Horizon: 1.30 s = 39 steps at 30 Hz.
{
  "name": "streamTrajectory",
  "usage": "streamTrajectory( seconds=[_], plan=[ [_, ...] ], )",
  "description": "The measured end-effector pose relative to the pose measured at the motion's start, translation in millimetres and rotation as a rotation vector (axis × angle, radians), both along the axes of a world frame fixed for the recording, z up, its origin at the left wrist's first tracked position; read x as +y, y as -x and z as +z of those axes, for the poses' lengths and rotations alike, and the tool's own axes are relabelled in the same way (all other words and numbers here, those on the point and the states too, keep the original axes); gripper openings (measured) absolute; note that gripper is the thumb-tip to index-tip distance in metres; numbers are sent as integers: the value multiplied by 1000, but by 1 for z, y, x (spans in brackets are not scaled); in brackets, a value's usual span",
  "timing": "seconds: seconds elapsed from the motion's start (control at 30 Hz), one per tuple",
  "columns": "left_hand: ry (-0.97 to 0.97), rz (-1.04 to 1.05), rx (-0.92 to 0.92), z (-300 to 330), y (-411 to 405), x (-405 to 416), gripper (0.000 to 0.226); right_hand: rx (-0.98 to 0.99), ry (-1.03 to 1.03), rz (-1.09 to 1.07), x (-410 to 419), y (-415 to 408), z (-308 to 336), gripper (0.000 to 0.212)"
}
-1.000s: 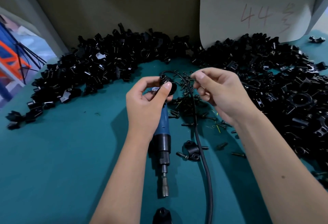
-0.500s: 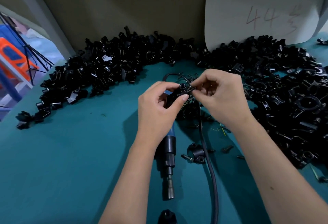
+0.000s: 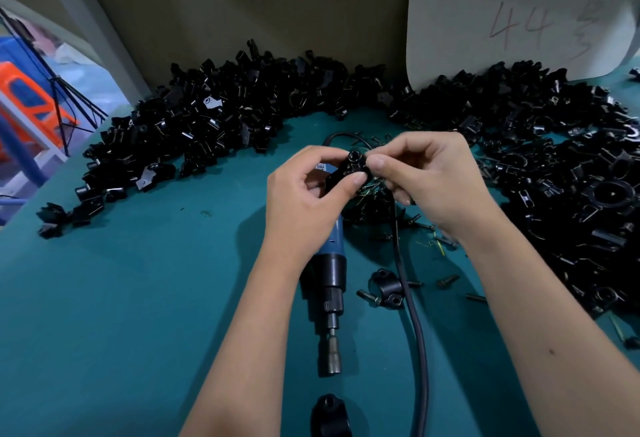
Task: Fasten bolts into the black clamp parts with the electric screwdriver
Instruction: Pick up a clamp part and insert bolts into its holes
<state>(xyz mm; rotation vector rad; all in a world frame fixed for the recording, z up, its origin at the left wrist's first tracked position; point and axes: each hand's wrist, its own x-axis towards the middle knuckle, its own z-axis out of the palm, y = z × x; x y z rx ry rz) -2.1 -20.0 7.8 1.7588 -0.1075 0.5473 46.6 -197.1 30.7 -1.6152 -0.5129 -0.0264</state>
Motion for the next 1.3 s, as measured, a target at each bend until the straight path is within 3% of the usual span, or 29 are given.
streamTrajectory(
  seconds=[0.17,0.3,0.33,0.47,0.57,0.73,0.83,0.93,1.03,1.3],
  plan=[
    [5,-8,5,-1,1,-3,23,-244,229,-105,9,2,1,47],
    [231,14,14,3,1,0,16,-153,240,-143,10,4,-2,65],
    [326,30,7,5,1,1,11,-182,321,-149,9,3,-4,60],
    [724,116,85,13,3,8,3,-324,833,21,10,1,-9,7],
    [868,122,131,15,3,12,8,-288,949,133,12,1,-14,13],
    [951,48,179,16,4,10,10,-260,806,-61,10,-1,-15,10],
    [880,-6,192,15,4,6,25,-120,422,-195,4,-5,-11,14],
    [791,-34,185,15,4,2,29,16,-3,-100,5,-2,-5,25],
    [752,-70,197,16,5,-1,32,148,-293,-12,10,3,0,18],
    [624,-214,195,21,12,-1,33,164,-342,-28,17,10,2,16]
  ],
)
